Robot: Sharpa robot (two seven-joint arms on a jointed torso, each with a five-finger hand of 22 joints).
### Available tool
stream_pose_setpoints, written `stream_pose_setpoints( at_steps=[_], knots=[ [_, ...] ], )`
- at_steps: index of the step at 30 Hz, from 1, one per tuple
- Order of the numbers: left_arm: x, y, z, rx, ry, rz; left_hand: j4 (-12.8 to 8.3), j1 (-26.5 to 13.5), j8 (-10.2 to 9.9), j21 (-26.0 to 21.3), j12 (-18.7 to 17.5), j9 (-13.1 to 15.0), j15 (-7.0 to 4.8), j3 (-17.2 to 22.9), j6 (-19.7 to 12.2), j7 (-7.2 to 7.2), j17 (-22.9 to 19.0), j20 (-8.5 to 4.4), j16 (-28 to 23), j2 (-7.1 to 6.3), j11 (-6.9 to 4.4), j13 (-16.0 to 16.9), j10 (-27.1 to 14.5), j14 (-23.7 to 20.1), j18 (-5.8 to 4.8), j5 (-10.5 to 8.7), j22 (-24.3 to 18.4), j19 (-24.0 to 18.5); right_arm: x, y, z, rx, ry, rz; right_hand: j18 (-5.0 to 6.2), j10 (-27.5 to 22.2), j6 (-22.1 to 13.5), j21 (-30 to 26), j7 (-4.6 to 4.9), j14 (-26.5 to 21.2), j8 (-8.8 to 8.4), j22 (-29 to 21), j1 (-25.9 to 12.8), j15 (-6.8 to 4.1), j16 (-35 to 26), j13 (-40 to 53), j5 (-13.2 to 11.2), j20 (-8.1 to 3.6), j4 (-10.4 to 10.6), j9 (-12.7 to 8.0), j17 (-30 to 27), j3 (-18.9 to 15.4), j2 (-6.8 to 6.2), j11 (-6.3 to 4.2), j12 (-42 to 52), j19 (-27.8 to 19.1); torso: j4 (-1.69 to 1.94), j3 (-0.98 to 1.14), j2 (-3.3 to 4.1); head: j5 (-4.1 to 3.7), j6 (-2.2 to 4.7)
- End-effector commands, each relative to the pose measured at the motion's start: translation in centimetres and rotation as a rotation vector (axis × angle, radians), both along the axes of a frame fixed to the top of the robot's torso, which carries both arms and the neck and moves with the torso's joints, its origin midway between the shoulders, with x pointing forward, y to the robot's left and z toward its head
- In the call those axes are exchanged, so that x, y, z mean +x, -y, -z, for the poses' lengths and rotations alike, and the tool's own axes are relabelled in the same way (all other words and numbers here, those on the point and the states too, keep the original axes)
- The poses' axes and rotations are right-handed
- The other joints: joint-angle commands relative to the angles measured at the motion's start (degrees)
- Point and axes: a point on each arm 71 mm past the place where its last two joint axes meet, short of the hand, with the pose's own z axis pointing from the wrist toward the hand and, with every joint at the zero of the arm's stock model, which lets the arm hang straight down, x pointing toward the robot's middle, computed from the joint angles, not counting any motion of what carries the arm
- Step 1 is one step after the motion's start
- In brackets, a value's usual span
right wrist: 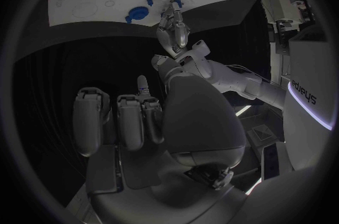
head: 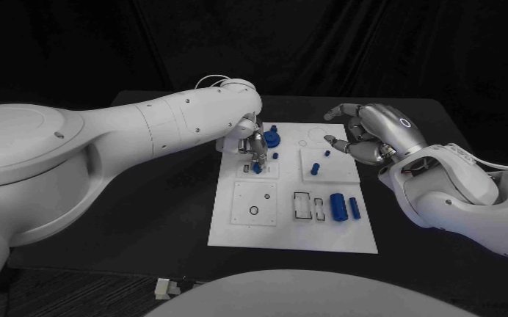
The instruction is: Assemble the parts on the task board
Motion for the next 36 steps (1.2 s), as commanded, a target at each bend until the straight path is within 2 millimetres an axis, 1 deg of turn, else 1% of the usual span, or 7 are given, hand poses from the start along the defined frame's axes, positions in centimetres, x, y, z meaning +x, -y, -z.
stream_pose_setpoints(
  at_steps=[1, 7, 19, 22, 27, 29, 36],
  knots=[
    [-0.19, -0.25, 0.37, 0.043, -0.010, -0.021, 0.5, -1.0, -0.5, -0.4, -0.4, 0.1, -0.14, -0.8, 1.9, -1.77, 15.1, -0.08, 0.2, 0.13, -0.07, 6.9, 0.4, 5.9, 1.00, -1.30, 12.0, -0.2, -0.03, -0.04, 0.11, -0.006, -0.005, -0.003, 0.45, 4.9, -0.1, -0.2, 0.02, 4.6, 0.29, 11.9, 0.5, -0.46, -0.3, 13.5, 0.4, -0.36, 0.1, -0.1, 8.6, 0.2, -0.16, -0.31, -0.4, 1.5, 0.00, -0.01, 0.03, -0.07, -0.01],
    [-0.21, -0.18, 0.39, 0.039, -0.008, -0.022, 2.1, -2.6, -1.3, -0.6, -0.5, 0.2, -0.11, -2.3, 2.3, -1.77, 15.1, -0.07, 0.2, 0.42, -0.04, 6.9, 0.4, 5.9, 1.03, -4.72, 12.0, -0.3, -0.01, -0.09, 0.13, -0.007, -0.005, -0.004, 0.45, 4.8, -0.1, -0.2, 0.02, 4.6, 0.29, 11.9, 0.5, -0.46, -0.3, 13.4, 0.4, -0.36, 0.1, -0.1, 8.6, 0.2, -0.16, -0.31, -0.5, 1.5, -0.01, 0.00, 0.00, 0.03, -0.01],
    [-0.16, -0.26, 0.42, 0.034, -0.004, -0.027, 2.6, -2.8, -1.5, -0.7, -0.5, 0.4, -0.17, -3.3, 3.2, -2.01, 15.1, -0.10, 0.2, 0.47, -0.17, 6.9, 0.4, 5.9, 1.04, -3.78, 12.0, -0.3, 0.07, 0.00, 0.19, -0.009, -0.005, -0.001, 0.45, 4.7, -0.1, -0.2, 0.01, 4.6, 0.30, 11.9, 0.5, -0.47, -0.3, 13.3, 0.4, -0.36, 0.1, -0.1, 8.6, 0.2, -0.16, -0.31, -0.6, 1.5, 0.01, 0.00, 0.00, 0.00, -0.01],
    [-0.17, -0.24, 0.42, 0.033, -0.004, -0.026, 2.1, -2.1, -0.8, -0.7, -0.6, 1.4, -0.43, -3.7, 4.2, -2.48, 15.1, -0.28, 0.2, 0.43, -0.54, 6.9, 0.4, 5.9, 1.05, -3.09, 12.0, -0.2, 0.09, 0.02, 0.21, -0.010, -0.005, -0.001, 0.46, 4.6, -0.1, -0.3, 0.01, 4.6, 0.30, 11.9, 0.5, -0.47, -0.3, 13.2, 0.4, -0.37, 0.1, -0.1, 8.6, 0.2, -0.15, -0.31, -0.7, 1.5, -0.01, 0.00, -0.03, -0.01, -0.01],
    [-0.19, -0.22, 0.43, 0.033, -0.007, -0.023, -0.6, 0.6, 2.4, -0.6, -0.6, 6.0, -1.19, -3.4, 4.8, -3.43, 15.1, -1.03, 0.2, -0.06, -1.37, 7.1, 0.6, 5.9, 1.02, 0.96, 12.1, 0.0, 0.10, 0.05, 0.22, -0.010, -0.006, 0.000, 0.46, 4.6, -0.1, -0.3, 0.01, 4.6, 0.30, 11.9, 0.5, -0.47, -0.3, 13.2, 0.4, -0.37, 0.1, -0.1, 8.6, 0.2, -0.15, -0.31, -0.7, 1.5, -0.01, -0.02, 0.01, -0.01, -0.01],
    [-0.19, -0.23, 0.44, 0.033, -0.007, -0.023, -2.0, 1.6, 3.2, -0.5, -0.6, 7.6, -1.34, -2.4, 4.1, -3.48, 15.1, -1.20, 0.2, -0.33, -1.50, 7.1, 0.6, 5.9, 0.97, 1.78, 12.1, 0.1, 0.11, 0.08, 0.23, -0.011, -0.006, 0.001, 0.46, 4.6, -0.1, -0.3, 0.01, 4.6, 0.30, 11.9, 0.5, -0.47, -0.3, 13.2, 0.4, -0.37, 0.1, -0.1, 8.6, 0.2, -0.15, -0.31, -0.7, 1.5, -0.01, -0.01, 0.02, -0.05, -0.01],
    [-0.16, -0.33, 0.44, 0.028, -0.003, -0.028, -4.1, 2.1, 4.8, -0.2, -0.2, 10.7, -1.48, 0.0, 3.4, -3.43, 15.1, -1.37, 0.2, -1.06, -1.59, 7.6, 1.1, 5.9, 0.88, 3.06, 12.2, 0.4, 0.17, 0.15, 0.27, -0.014, -0.008, 0.004, 0.49, 4.6, -0.1, -0.4, 0.01, 4.6, 0.32, 11.9, 0.6, -0.48, -0.4, 13.1, 0.4, -0.38, 0.1, -0.2, 8.4, 0.2, -0.15, -0.32, -0.7, 1.5, -0.01, -0.01, -0.01, 0.10, -0.01]
  ],
)
